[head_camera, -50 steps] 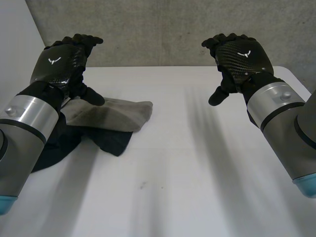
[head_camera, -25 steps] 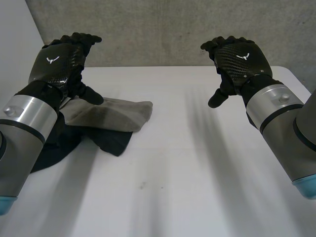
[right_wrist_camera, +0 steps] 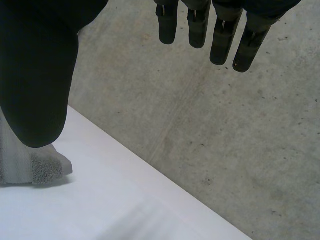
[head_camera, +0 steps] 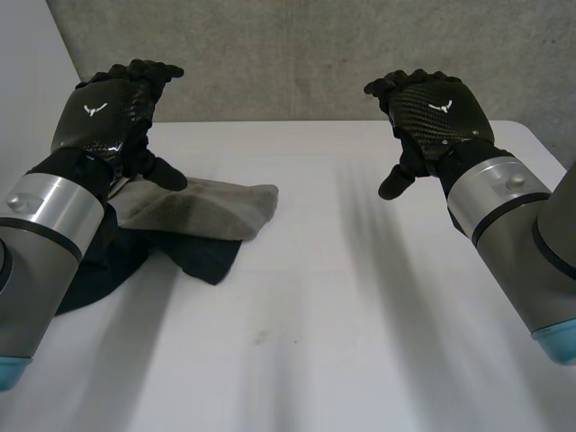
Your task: Fold the laundry.
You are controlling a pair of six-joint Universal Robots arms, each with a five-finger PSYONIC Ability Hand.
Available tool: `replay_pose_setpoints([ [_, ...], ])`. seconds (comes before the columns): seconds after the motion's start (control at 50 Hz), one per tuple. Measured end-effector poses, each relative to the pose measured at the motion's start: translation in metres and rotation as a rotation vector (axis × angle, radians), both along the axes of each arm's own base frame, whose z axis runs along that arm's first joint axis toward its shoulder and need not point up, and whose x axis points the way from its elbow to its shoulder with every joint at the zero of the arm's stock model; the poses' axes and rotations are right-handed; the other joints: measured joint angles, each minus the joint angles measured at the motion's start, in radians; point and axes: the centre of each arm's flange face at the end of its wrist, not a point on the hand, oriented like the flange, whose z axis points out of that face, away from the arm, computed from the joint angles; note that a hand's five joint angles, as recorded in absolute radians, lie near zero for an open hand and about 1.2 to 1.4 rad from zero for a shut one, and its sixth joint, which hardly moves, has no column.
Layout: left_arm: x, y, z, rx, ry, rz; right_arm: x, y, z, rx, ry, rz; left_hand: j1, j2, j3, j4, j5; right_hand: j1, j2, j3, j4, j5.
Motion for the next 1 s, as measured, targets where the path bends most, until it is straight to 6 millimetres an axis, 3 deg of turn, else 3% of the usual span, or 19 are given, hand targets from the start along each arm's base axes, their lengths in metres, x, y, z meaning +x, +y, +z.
replay_pose_setpoints([
  [0.2, 0.0, -0.001, -0.001, -0.001, -0.014, 0.002, 0.0, 0.0, 0.0, 0.0, 0.001, 0.0, 0.0, 0.0, 0.0, 0.0, 0.0, 0.0, 0.0, 0.0, 0.0, 0.0],
  [0.26, -0.001, -0.001, -0.002, -0.008, -0.036, 0.003, 0.0, 0.0, 0.0, 0.0, 0.001, 0.001, 0.037, 0.037, 0.024, 0.026, 0.021, 0.156, 0.144, 0.137, 0.135, 0.131],
  [0.28, -0.001, -0.002, -0.002, -0.012, -0.047, 0.004, 0.0, 0.0, 0.0, 0.0, 0.001, 0.001, 0.415, 0.374, 0.37, 0.355, 0.341, 0.24, 0.232, 0.23, 0.228, 0.225],
  [0.32, -0.001, -0.003, -0.003, -0.021, -0.074, 0.006, 0.0, 0.0, 0.0, 0.001, -0.001, 0.003, 0.65, 0.597, 0.589, 0.599, 0.573, 0.238, 0.231, 0.235, 0.233, 0.231],
  [0.36, -0.001, -0.003, -0.003, -0.032, -0.102, 0.01, 0.0, 0.0, 0.0, 0.001, -0.002, 0.004, 0.376, 0.399, 0.397, 0.402, 0.379, 0.082, 0.039, 0.045, 0.046, 0.066],
  [0.4, -0.001, -0.004, -0.004, -0.042, -0.127, 0.018, 0.0, 0.0, 0.0, 0.0, -0.002, 0.005, 0.175, 0.224, 0.224, 0.224, 0.205, 0.05, -0.004, -0.003, 0.011, 0.033],
  [0.42, 0.0, -0.004, -0.004, -0.044, -0.131, 0.019, 0.0, 0.0, 0.0, 0.0, -0.002, 0.005, 0.175, 0.224, 0.224, 0.224, 0.205, 0.05, -0.004, -0.003, 0.011, 0.033],
  [0.44, 0.0, -0.005, -0.004, -0.05, -0.144, 0.025, 0.001, 0.0, 0.0, 0.0, -0.002, 0.005, -0.007, 0.034, 0.034, 0.034, 0.025, 0.051, -0.004, -0.004, 0.011, 0.033],
  [0.62, 0.002, -0.013, -0.006, -0.072, -0.169, 0.051, -0.001, -0.002, 0.001, -0.003, -0.001, 0.001, -0.018, -0.005, -0.002, -0.003, -0.003, 0.05, -0.004, -0.004, 0.011, 0.033],
  [1.0, 0.017, -0.115, -0.101, 0.094, -0.401, 0.152, -0.002, -0.005, 0.001, -0.018, 0.025, -0.011, -0.015, -0.004, -0.001, -0.001, -0.003, 0.05, -0.004, -0.004, 0.011, 0.033],
])
